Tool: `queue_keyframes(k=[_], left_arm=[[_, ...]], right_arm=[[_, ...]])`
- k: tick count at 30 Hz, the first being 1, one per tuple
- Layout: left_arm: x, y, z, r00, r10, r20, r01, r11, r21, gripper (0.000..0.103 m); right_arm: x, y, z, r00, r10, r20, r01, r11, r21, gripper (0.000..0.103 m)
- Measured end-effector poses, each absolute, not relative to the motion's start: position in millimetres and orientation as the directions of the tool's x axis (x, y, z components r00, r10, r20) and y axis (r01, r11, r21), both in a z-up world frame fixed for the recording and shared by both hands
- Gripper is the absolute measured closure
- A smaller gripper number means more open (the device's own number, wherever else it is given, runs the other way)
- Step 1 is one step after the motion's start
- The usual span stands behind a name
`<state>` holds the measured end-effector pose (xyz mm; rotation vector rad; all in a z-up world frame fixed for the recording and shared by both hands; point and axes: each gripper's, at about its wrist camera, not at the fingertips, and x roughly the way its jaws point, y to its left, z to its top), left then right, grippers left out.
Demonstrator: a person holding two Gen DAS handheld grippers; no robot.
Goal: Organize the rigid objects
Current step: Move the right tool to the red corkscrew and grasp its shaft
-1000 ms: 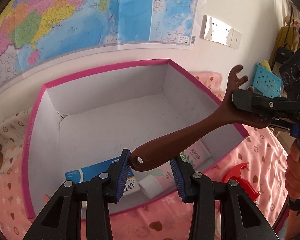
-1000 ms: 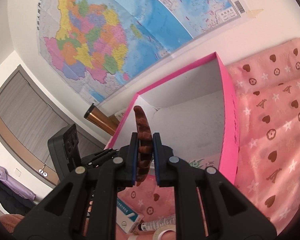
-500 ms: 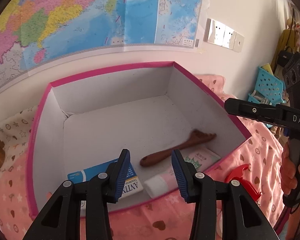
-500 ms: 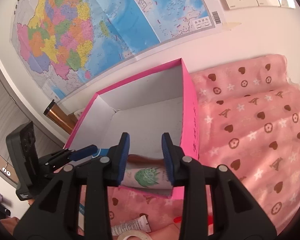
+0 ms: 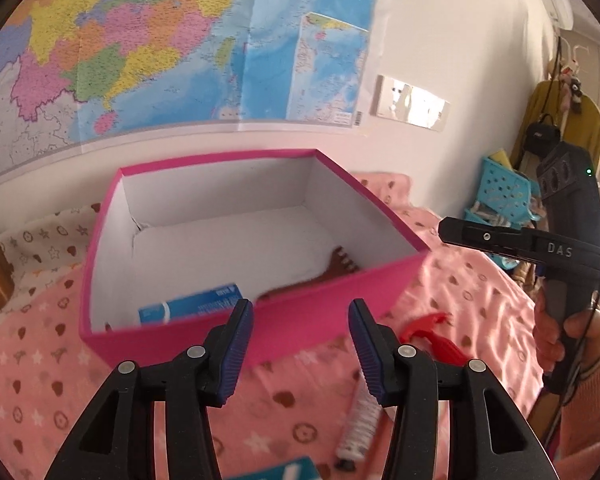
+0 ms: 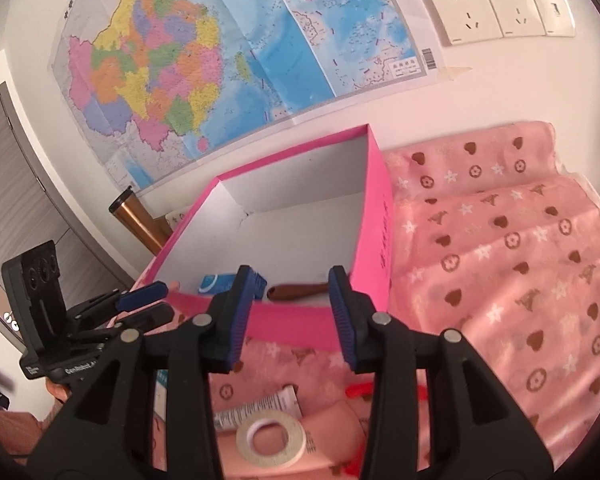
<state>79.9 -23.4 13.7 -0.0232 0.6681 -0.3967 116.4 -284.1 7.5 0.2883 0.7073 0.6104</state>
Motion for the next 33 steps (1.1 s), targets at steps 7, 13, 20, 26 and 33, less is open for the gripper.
queue_keyframes(k=[7, 13, 20, 26, 33], left_arm=[[62, -45, -1, 0.662, -0.416, -0.623, 0.402, 0.899, -0.173, 0.053], [55, -64, -17, 0.613, -0.445, -0.653, 0.438, 0.879, -0.188, 0.053], [49, -77, -28, 0.579, -0.45, -0.68, 0.453, 0.871, -0.19, 0.053], [49, -79, -31, 0.565, -0.453, -0.689, 0.456, 0.868, -0.197, 0.053], [51, -79, -33, 0.553, -0.458, -0.696, 0.455, 0.866, -0.209, 0.053]], right_arm=[[97, -303, -27, 0.564, 0.545, -0.62, -0.358, 0.838, 0.411, 0.062], [90, -309, -64, 0.504, 0.481, -0.717, -0.295, 0.877, 0.38, 0.062], [89, -303, -86, 0.464, 0.451, -0.762, -0.279, 0.891, 0.357, 0.062], [96, -298, -89, 0.465, 0.434, -0.772, -0.28, 0.899, 0.336, 0.063], [101, -288, -89, 0.473, 0.385, -0.793, -0.322, 0.913, 0.252, 0.076]])
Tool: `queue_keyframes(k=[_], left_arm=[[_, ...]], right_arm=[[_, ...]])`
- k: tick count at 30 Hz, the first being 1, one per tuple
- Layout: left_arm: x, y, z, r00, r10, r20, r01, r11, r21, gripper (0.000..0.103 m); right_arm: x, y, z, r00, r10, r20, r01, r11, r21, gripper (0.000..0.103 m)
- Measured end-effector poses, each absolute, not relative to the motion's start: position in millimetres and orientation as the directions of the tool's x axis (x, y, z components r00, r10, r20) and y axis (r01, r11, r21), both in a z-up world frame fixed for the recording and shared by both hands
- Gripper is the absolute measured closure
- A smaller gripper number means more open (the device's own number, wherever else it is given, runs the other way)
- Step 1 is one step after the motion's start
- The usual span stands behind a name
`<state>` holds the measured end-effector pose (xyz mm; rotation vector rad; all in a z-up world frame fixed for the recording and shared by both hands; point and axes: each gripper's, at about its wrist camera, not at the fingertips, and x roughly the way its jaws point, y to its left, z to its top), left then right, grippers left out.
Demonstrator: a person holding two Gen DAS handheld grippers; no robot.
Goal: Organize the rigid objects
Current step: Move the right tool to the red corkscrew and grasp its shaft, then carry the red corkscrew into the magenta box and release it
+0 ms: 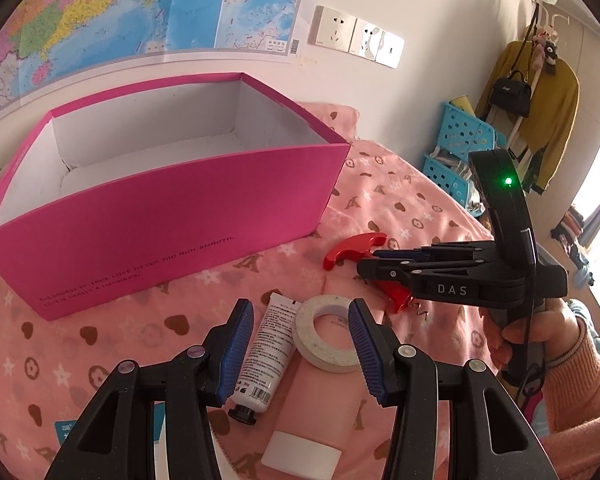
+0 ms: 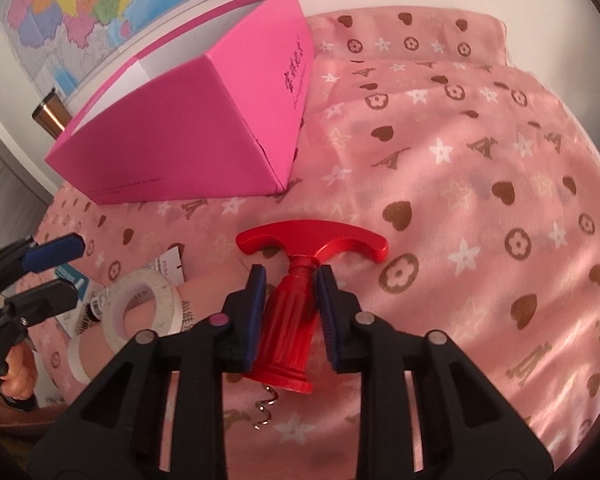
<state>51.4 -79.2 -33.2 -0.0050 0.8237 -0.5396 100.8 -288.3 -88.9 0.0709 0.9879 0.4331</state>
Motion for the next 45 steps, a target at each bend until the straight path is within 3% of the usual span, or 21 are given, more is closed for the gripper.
queue_keyframes(k=[16, 28, 34, 45], left_arm=[[56, -84, -33, 0.542, -0.469, -0.697, 0.472, 0.856, -0.209, 0.053], [63, -71, 7, 0.586, -0.521, -0.62, 0.518, 0.83, -0.208, 0.057], [68, -63, 33, 0.644, -0.495, -0.583, 0.515, 0.844, -0.148, 0.06], [89, -57, 61, 0.694, -0.475, -0.542, 0.515, 0.853, -0.088, 0.063]], right_arm=[[72, -264, -43, 0.515, 0.494, -0.701, -0.515, 0.831, 0.208, 0.077], [63, -230, 5, 0.525, 0.569, -0.632, -0.669, 0.736, 0.107, 0.077], [77, -219, 28, 0.535, 0.597, -0.598, -0.717, 0.695, 0.052, 0.077], [108, -196, 51, 0.528, 0.602, -0.599, -0.785, 0.616, -0.072, 0.077]])
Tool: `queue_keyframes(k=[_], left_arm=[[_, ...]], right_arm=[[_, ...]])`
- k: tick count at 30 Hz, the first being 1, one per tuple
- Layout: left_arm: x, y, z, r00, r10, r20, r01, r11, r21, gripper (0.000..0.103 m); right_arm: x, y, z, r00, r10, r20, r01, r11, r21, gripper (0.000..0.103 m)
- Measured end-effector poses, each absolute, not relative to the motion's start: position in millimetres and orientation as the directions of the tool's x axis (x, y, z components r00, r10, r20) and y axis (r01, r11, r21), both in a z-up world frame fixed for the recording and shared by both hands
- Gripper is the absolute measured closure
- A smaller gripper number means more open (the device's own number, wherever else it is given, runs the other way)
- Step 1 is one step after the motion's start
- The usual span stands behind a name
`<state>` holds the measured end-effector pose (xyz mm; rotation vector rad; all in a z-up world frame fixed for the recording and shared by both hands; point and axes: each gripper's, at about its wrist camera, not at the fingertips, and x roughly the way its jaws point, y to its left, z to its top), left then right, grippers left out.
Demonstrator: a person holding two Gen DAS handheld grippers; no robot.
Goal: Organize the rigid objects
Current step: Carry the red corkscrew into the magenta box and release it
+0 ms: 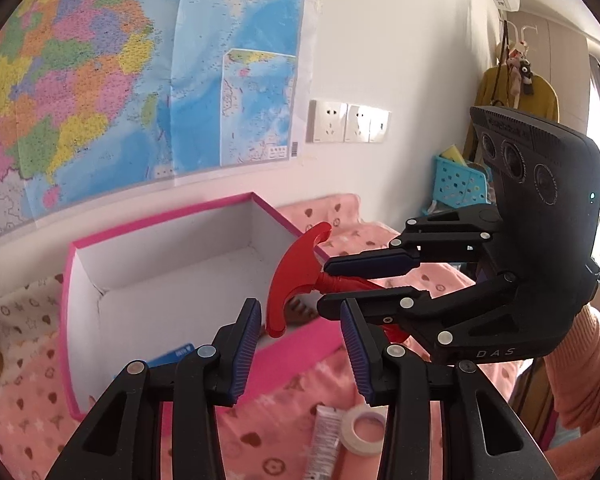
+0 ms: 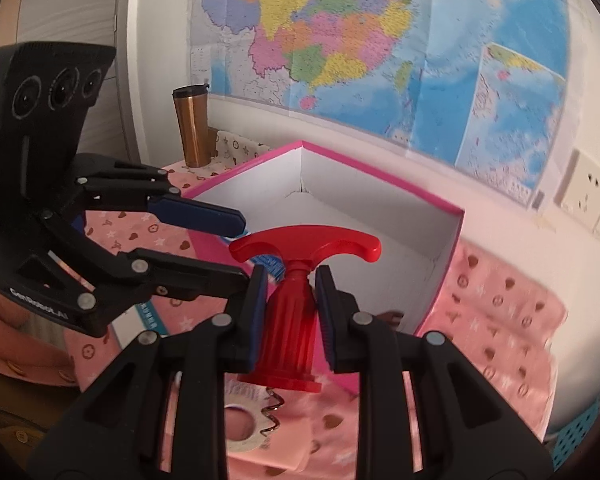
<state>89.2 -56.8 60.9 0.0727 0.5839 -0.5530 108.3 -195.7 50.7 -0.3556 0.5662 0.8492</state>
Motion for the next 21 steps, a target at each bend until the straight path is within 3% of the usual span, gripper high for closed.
queue_keyframes(k=[8, 21], left_arm=[[109, -51, 61, 0.699, -0.455, -0.551, 0.495, 0.865, -0.087, 0.071], [143, -43, 41, 0.659, -0.454, -0.6, 0.461, 0.874, -0.155, 0.072]], right_arm=[[138, -179, 48, 0.494, 0.598, -0.631, -0.819, 0.565, -0.106, 0.077], [180, -157, 21, 0.422, 0.555, -0.716, -0.858, 0.5, -0.118, 0.077]])
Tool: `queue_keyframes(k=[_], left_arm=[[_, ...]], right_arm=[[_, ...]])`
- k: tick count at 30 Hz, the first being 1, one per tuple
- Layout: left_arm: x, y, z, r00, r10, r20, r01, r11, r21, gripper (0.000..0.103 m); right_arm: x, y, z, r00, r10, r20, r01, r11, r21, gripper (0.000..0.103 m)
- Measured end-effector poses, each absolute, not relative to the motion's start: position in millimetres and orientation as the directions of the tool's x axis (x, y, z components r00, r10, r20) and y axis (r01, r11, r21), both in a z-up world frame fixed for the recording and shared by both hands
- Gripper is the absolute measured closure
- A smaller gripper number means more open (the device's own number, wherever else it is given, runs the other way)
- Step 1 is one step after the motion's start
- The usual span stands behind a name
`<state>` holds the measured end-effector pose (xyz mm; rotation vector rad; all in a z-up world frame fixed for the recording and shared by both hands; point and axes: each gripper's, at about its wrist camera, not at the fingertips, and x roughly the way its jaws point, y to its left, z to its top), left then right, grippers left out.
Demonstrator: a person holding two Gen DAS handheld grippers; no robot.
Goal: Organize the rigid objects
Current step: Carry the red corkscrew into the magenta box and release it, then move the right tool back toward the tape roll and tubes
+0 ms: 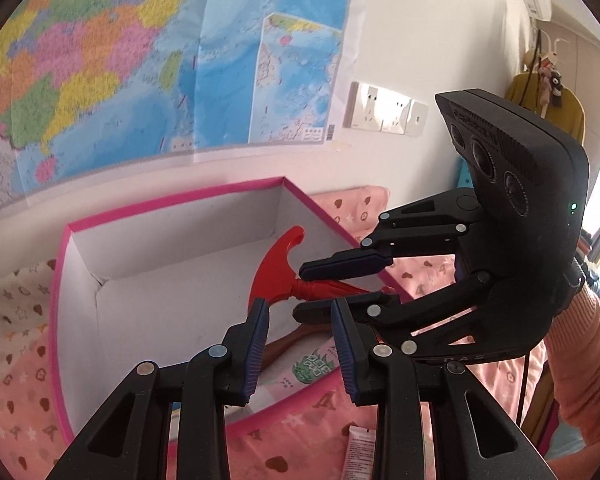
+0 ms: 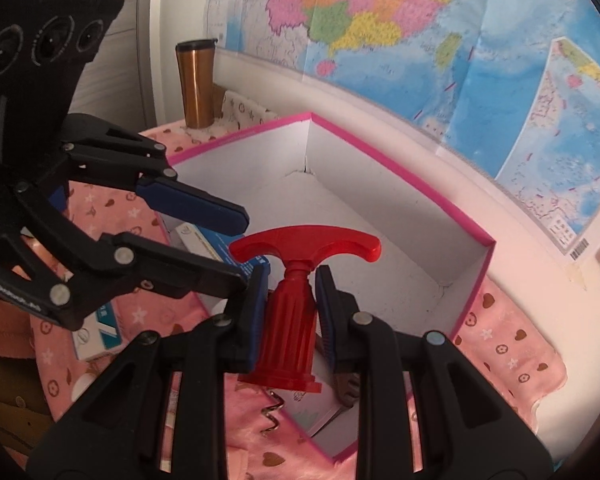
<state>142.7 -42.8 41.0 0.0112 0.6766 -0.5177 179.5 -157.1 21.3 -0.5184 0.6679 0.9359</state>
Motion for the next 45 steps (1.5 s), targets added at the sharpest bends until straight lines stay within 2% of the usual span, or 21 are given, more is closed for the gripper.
queue_keyframes(k=[4, 11, 17, 21, 26, 37, 45], left_arm=[[149, -41, 31, 0.643, -0.447, -0.622, 0.444, 0.879, -0.173, 0.072], [141, -36, 23, 0.648, -0.433, -0.627, 0.426, 0.888, -0.173, 0.072], [117, -33, 27, 0.685, -0.414, -0.599, 0.414, 0.898, -0.147, 0.069], [101, -25, 29, 0.702, -0.409, -0.583, 0.396, 0.904, -0.159, 0.066], [85, -16, 26, 0.702, -0.419, -0.575, 0.378, 0.904, -0.197, 0.065], [58, -18, -3, 0.641, -0.451, -0.621, 0.37, 0.89, -0.265, 0.065], [46, -35, -21, 0.596, -0.462, -0.657, 0.396, 0.881, -0.26, 0.065]], right_arm=[[197, -159, 14, 0.402, 0.556, -0.727, -0.845, 0.532, -0.06, 0.076], [202, -187, 14, 0.41, 0.596, -0.69, -0.782, 0.619, 0.07, 0.076], [185, -219, 20, 0.423, 0.658, -0.624, -0.729, 0.655, 0.197, 0.072], [164, -234, 24, 0.429, 0.697, -0.575, -0.71, 0.654, 0.262, 0.062], [135, -247, 17, 0.408, 0.737, -0.539, -0.697, 0.632, 0.337, 0.061], [100, -253, -41, 0.332, 0.699, -0.633, -0.617, 0.669, 0.416, 0.061], [90, -251, -56, 0.338, 0.652, -0.679, -0.58, 0.712, 0.395, 0.061]])
